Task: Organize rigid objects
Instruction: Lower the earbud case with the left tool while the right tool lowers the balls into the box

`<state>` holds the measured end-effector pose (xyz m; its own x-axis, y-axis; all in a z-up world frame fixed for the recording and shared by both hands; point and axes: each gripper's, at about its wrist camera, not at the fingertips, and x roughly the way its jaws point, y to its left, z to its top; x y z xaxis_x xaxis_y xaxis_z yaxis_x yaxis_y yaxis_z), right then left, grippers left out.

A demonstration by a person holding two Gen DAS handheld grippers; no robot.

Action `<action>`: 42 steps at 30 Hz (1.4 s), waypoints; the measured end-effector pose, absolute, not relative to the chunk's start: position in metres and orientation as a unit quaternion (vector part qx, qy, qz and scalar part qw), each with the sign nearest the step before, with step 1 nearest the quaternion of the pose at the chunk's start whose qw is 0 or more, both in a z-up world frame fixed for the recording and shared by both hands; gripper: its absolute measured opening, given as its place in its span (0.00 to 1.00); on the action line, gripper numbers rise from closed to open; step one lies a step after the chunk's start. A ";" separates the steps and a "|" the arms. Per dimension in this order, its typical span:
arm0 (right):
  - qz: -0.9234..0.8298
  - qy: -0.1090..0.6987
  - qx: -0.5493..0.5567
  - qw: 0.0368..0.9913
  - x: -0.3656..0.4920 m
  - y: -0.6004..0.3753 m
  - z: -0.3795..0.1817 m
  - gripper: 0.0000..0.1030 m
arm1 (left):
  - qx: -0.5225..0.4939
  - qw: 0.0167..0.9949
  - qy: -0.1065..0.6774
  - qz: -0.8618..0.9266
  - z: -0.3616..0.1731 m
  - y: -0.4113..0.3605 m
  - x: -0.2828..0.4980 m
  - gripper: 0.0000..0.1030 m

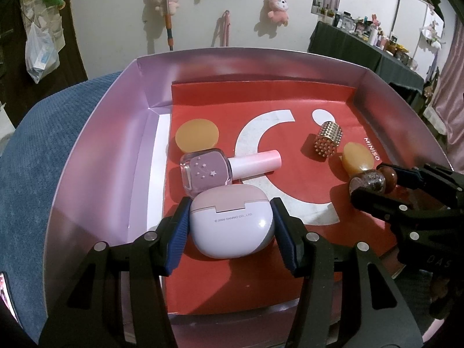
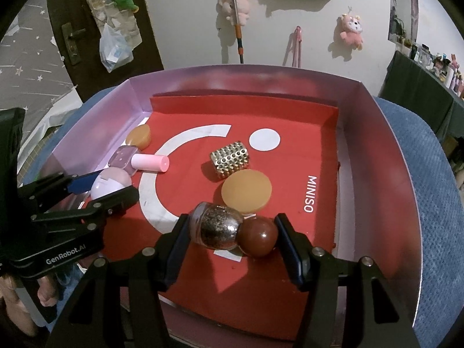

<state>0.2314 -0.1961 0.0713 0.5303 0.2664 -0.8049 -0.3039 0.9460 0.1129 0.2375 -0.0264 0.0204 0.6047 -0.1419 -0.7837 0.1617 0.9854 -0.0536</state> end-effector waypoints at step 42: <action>0.181 0.453 -0.011 0.873 0.222 -0.196 0.073 0.63 | -0.008 0.896 0.437 -0.084 0.021 -0.019 0.234 0.59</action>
